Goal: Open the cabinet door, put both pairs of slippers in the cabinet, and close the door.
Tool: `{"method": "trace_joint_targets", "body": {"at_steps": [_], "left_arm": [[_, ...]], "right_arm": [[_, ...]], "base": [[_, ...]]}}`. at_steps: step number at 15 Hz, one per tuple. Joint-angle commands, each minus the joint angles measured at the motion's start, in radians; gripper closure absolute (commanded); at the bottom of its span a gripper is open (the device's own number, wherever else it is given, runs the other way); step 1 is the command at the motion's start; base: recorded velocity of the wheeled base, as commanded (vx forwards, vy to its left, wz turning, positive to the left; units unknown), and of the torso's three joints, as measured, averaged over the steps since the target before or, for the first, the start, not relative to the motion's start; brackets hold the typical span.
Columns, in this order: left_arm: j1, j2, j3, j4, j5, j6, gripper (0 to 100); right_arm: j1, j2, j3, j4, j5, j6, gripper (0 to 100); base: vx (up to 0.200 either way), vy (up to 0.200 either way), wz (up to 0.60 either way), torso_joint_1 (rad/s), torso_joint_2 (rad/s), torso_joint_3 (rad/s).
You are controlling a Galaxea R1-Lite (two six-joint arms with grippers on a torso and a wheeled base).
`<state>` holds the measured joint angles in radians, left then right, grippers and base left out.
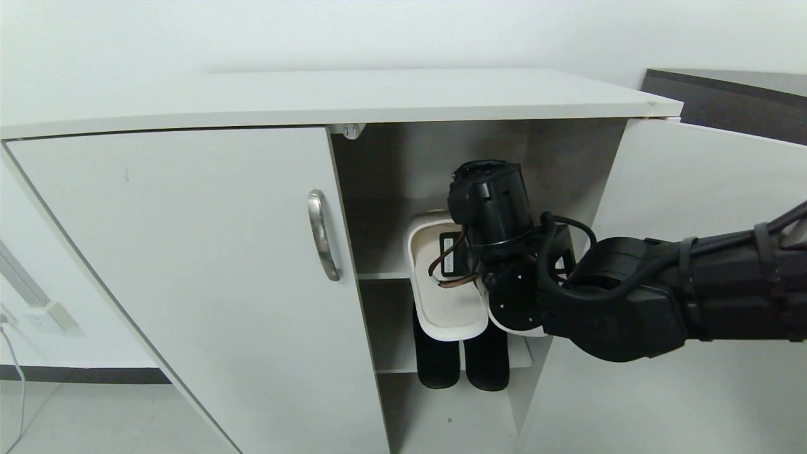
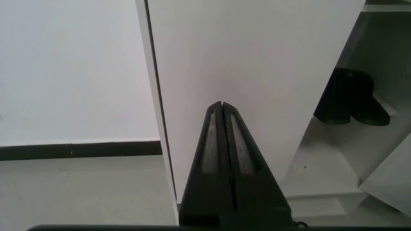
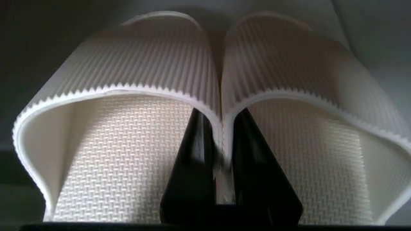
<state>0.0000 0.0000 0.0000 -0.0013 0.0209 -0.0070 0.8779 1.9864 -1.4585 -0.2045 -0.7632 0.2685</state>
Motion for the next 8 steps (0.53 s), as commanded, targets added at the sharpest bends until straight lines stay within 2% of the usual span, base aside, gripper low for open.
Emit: {"method": "trace_joint_targets", "body": {"at_steps": [1, 8], "left_arm": [[0.0, 0.0, 0.0, 0.0, 0.001, 0.001, 100], [0.0, 0.0, 0.0, 0.0, 0.001, 0.001, 100]], "right_arm": [[-0.019, 0.052, -0.062, 0.005, 0.008, -0.011, 100], [-0.062, 0.121, -0.197, 0.01, 0.01, -0.072, 100]], "base": [[0.0, 0.0, 0.0, 0.0, 0.0, 0.0], [0.0, 0.0, 0.0, 0.0, 0.0, 0.0]]}}
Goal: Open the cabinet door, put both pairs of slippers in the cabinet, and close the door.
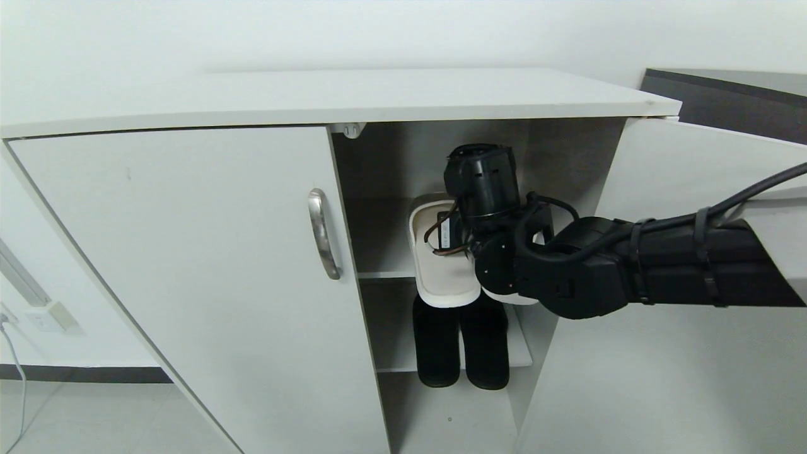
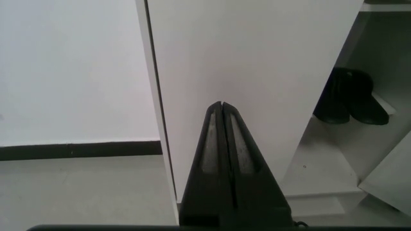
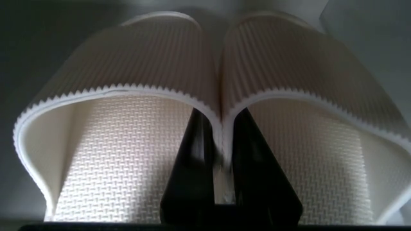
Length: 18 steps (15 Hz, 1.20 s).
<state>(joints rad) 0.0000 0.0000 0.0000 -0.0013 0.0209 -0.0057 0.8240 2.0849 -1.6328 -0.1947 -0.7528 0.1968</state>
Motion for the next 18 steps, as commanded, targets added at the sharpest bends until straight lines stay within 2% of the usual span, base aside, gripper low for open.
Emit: {"method": "trace_joint_targets", "body": {"at_steps": [1, 3, 11, 18], "left_arm": [[0.0, 0.0, 0.0, 0.0, 0.001, 0.0, 100], [0.0, 0.0, 0.0, 0.0, 0.001, 0.0, 100], [-0.002, 0.0, 0.0, 0.0, 0.002, 0.0, 100], [0.0, 0.0, 0.0, 0.0, 0.002, 0.0, 100]], "right_arm": [[-0.014, 0.026, -0.038, 0.017, 0.001, -0.004, 100], [-0.016, 0.034, -0.071, 0.057, 0.001, 0.001, 100], [-0.033, 0.109, -0.205, 0.067, 0.001, 0.0, 100], [-0.036, 0.121, -0.213, 0.08, 0.001, 0.001, 100]], "base": [[0.0, 0.0, 0.0, 0.0, 0.0, 0.0], [0.0, 0.0, 0.0, 0.0, 0.0, 0.0], [0.0, 0.0, 0.0, 0.0, 0.0, 0.0], [0.0, 0.0, 0.0, 0.0, 0.0, 0.0]]}}
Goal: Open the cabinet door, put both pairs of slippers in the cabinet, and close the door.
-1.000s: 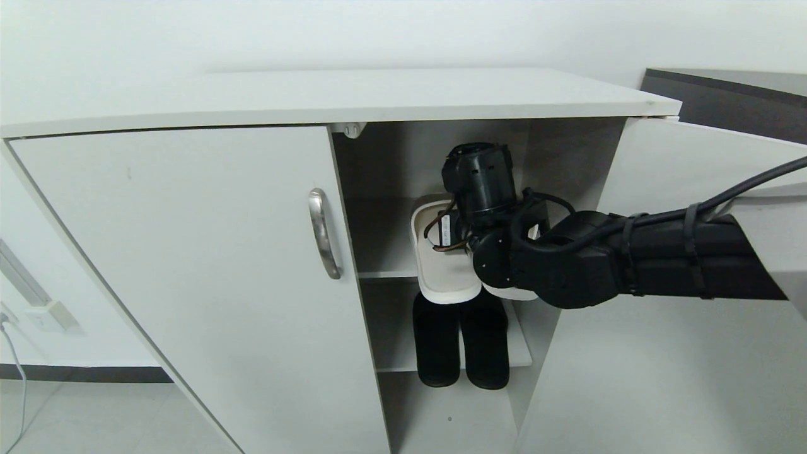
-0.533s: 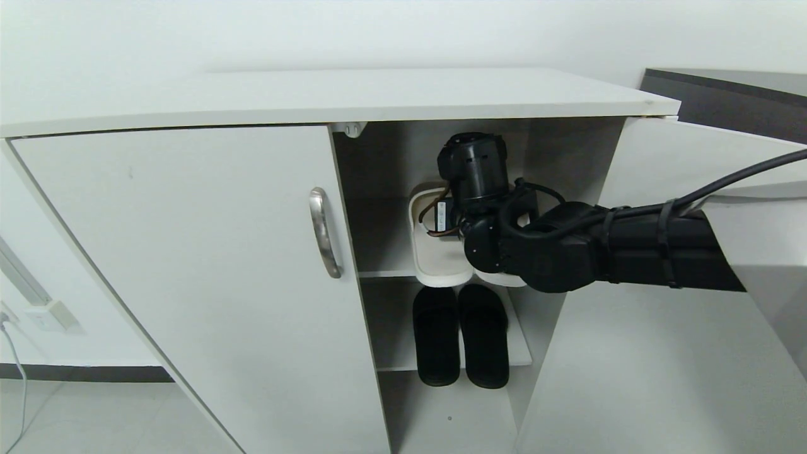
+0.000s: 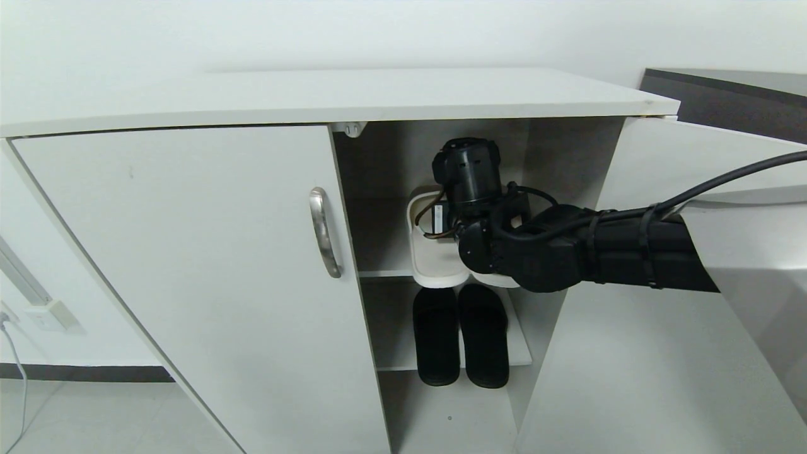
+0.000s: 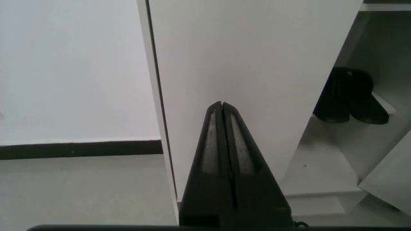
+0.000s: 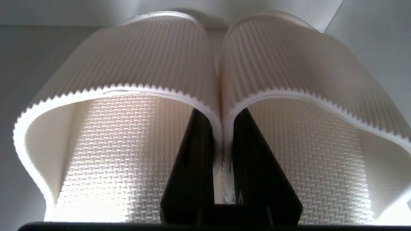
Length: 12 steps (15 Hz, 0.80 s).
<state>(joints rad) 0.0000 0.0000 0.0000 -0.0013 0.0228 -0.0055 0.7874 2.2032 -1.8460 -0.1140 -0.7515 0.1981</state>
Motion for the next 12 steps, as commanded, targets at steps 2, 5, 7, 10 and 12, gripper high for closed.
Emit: {"method": "trace_joint_targets", "body": {"at_steps": [2, 5, 7, 10, 12], "left_arm": [[0.0, 0.0, 0.0, 0.0, 0.0, -0.001, 100], [0.0, 0.0, 0.0, 0.0, 0.0, -0.001, 100], [0.0, 0.0, 0.0, 0.0, 0.0, -0.001, 100], [0.0, 0.002, 0.0, 0.0, 0.0, -0.001, 100], [0.0, 0.0, 0.0, 0.0, 0.0, -0.001, 100]], "right_arm": [[0.001, 0.006, 0.001, -0.001, 0.0, 0.0, 100], [0.001, 0.01, 0.004, -0.001, 0.0, 0.003, 100], [0.001, 0.01, 0.005, -0.001, 0.0, 0.003, 100], [0.001, 0.01, 0.005, 0.001, 0.0, 0.003, 0], [0.003, 0.01, 0.01, 0.002, 0.0, 0.004, 0]], "base": [[0.0, 0.0, 0.0, 0.0, 0.0, 0.0], [0.0, 0.0, 0.0, 0.0, 0.0, 0.0], [0.0, 0.0, 0.0, 0.0, 0.0, 0.0], [0.0, 0.0, 0.0, 0.0, 0.0, 0.0], [0.0, 0.0, 0.0, 0.0, 0.0, 0.0]]}}
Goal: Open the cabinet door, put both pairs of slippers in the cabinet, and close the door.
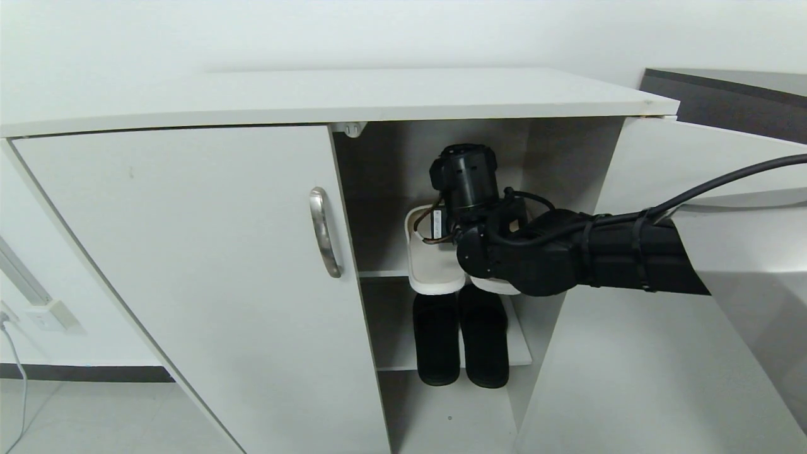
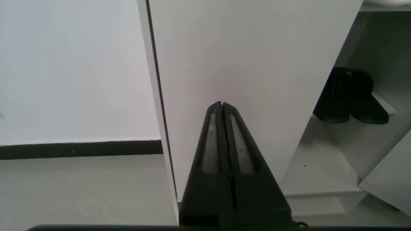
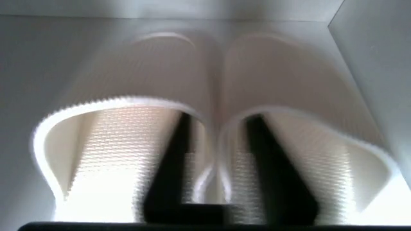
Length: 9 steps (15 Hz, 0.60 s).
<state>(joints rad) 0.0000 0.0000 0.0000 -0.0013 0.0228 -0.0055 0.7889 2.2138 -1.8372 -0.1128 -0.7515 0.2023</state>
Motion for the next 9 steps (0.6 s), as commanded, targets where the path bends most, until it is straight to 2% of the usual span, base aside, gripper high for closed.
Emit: {"method": "trace_joint_targets", "body": {"at_steps": [1, 9], "left_arm": [[0.0, 0.0, 0.0, 0.0, 0.0, -0.001, 100], [0.0, 0.0, 0.0, 0.0, 0.0, -0.001, 100]], "right_arm": [[0.003, -0.003, 0.015, 0.001, 0.0, 0.0, 0], [0.105, -0.256, 0.285, -0.008, -0.011, 0.003, 0]], "base": [[0.0, 0.0, 0.0, 0.0, 0.0, 0.0], [0.0, 0.0, 0.0, 0.0, 0.0, 0.0]]}}
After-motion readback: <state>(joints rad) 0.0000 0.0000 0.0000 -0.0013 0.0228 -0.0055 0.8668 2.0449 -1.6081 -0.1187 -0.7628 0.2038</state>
